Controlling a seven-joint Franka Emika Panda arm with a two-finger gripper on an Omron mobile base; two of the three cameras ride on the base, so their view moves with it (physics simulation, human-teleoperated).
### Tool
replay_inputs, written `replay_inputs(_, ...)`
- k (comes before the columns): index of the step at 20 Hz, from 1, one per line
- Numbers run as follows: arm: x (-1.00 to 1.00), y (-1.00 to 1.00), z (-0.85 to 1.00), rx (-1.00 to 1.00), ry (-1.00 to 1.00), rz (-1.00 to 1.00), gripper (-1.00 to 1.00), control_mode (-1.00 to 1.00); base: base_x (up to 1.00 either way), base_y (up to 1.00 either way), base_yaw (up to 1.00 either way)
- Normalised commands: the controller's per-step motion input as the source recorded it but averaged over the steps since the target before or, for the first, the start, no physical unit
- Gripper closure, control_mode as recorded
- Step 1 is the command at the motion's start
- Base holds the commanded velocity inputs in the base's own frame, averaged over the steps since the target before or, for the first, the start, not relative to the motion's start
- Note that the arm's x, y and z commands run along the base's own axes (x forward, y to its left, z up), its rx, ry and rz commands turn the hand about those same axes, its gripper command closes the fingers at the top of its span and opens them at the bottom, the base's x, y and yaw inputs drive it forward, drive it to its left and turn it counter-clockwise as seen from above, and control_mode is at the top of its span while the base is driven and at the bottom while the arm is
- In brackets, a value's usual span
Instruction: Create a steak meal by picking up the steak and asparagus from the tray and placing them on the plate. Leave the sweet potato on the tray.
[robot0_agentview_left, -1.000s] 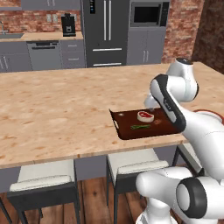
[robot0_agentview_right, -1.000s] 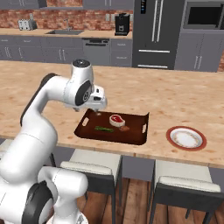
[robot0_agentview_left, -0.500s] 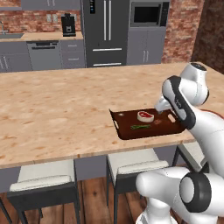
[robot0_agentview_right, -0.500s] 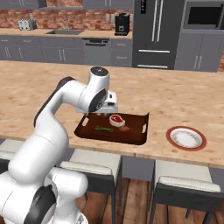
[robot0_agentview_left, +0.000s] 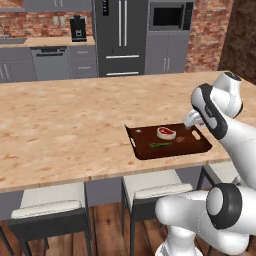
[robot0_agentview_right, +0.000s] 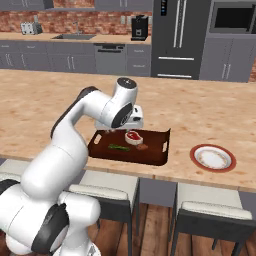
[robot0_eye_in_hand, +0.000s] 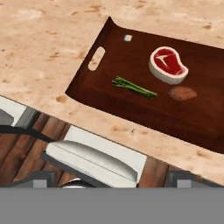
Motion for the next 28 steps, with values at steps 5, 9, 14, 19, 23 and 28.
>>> replay_inputs(5, 0.27, -0.16, -0.26, -0.01, 0.06, 0.15, -1.00, -1.00, 0.00, 0.00, 0.00)
replay_inputs(9, 0.30, 0.00, -0.41, -0.10, 0.03, 0.11, -1.00, -1.00, 0.00, 0.00, 0.00)
replay_inputs(14, 0.51, 0.00, -0.41, -0.05, 0.07, 0.09, -1.00, -1.00, 0.00, 0.00, 0.00)
replay_inputs(19, 0.65, 0.00, -0.36, -0.01, 0.07, 0.01, -1.00, -1.00, 0.00, 0.00, 0.00)
replay_inputs(23, 0.64, 0.00, -0.36, 0.00, 0.00, 0.00, -1.00, -1.00, 0.00, 0.00, 0.00)
replay_inputs(28, 0.72, -0.08, -0.32, 0.00, 0.02, 0.00, -1.00, -1.00, 0.00, 0.00, 0.00)
